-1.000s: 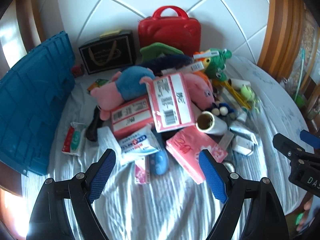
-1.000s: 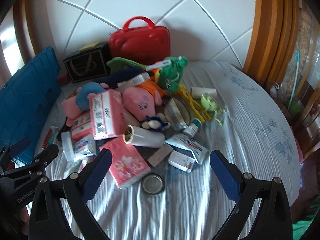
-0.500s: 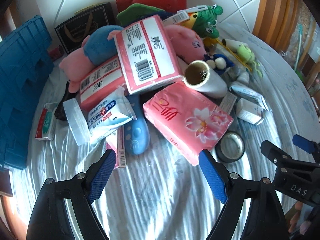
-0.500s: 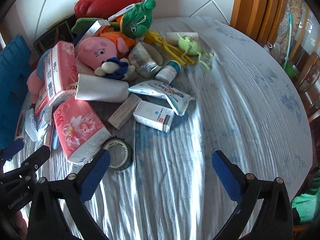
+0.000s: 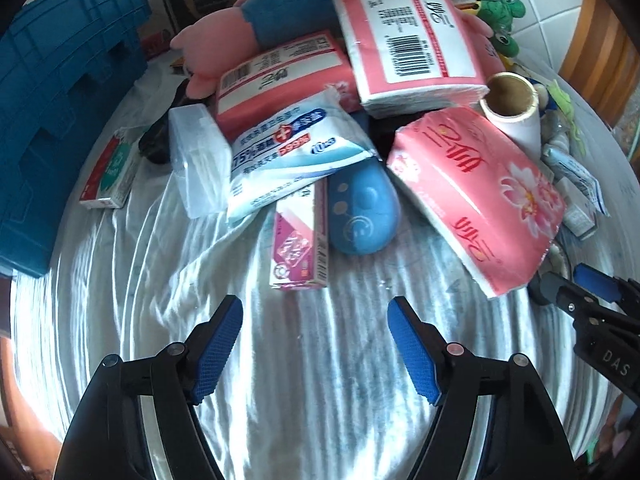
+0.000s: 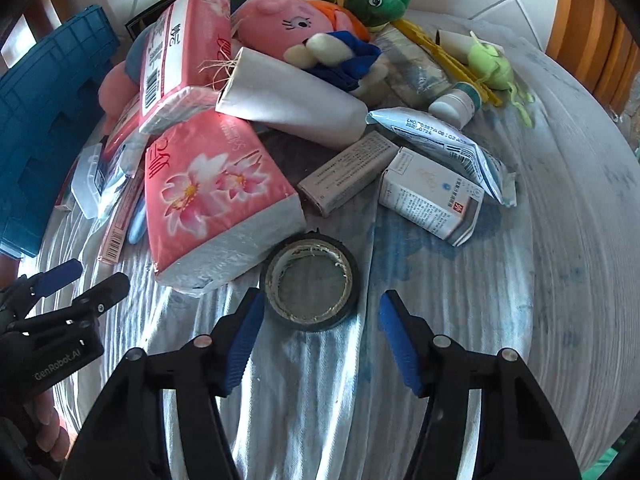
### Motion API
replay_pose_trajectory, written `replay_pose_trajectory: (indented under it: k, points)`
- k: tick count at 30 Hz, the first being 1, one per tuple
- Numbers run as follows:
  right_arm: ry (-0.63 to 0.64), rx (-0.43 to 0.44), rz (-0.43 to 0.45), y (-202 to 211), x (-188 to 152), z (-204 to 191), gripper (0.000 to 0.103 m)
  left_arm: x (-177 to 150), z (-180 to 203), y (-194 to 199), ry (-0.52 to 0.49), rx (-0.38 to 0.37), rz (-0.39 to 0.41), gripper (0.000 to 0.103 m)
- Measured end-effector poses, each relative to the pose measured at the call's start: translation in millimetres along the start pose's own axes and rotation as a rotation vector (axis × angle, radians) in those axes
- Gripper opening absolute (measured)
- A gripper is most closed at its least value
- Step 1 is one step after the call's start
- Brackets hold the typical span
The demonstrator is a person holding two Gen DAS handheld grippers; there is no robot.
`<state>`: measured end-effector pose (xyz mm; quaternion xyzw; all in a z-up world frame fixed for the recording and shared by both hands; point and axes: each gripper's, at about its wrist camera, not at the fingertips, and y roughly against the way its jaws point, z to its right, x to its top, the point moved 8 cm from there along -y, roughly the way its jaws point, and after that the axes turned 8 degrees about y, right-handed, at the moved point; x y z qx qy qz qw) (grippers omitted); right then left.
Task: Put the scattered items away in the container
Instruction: 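Grasp the pink-and-white ointment box with the left gripper while the right gripper approaches the black tape roll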
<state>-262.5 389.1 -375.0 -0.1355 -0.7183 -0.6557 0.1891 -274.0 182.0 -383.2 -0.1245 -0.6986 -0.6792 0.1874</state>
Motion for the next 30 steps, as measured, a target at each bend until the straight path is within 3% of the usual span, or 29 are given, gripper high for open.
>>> replay_pose_trajectory:
  k: [12,14,15,16,19,24,26,27,30]
  points:
    - [0.059,0.053,-0.005,-10.7,-0.8,-21.8,0.062,4.3,-5.7,-31.5,0.011,-0.02,-0.041,0.077]
    - [0.065,0.033,-0.018,-17.4,-1.6,-23.8,0.062,7.6,-9.3,-32.1,0.019,-0.047,-0.045,0.068]
    - [0.065,0.023,-0.021,-20.0,-1.6,-24.3,0.063,10.1,-11.7,-31.2,0.023,-0.057,-0.041,0.054]
    - [0.063,0.014,-0.023,-22.0,-1.5,-24.0,0.062,12.6,-13.8,-30.9,0.026,-0.06,-0.042,0.047]
    - [0.087,-0.033,-0.039,-28.5,-1.7,-24.3,0.06,20.3,-14.1,-32.9,0.024,-0.064,-0.04,0.047]
    - [0.064,-0.019,-0.031,-36.0,-2.4,-21.2,0.06,30.5,-11.2,-37.1,0.008,-0.055,-0.03,0.054]
    - [0.059,-0.017,-0.026,-39.1,-2.3,-20.8,0.061,30.3,-10.8,-36.4,0.006,-0.074,-0.027,0.049]
    - [0.06,-0.021,-0.024,-41.0,-2.0,-21.1,0.061,30.2,-10.5,-34.9,0.004,-0.076,-0.025,0.035]
    - [0.061,-0.033,-0.022,-46.3,-0.9,-22.2,0.061,26.5,-10.9,-30.8,0.007,-0.075,-0.029,0.031]
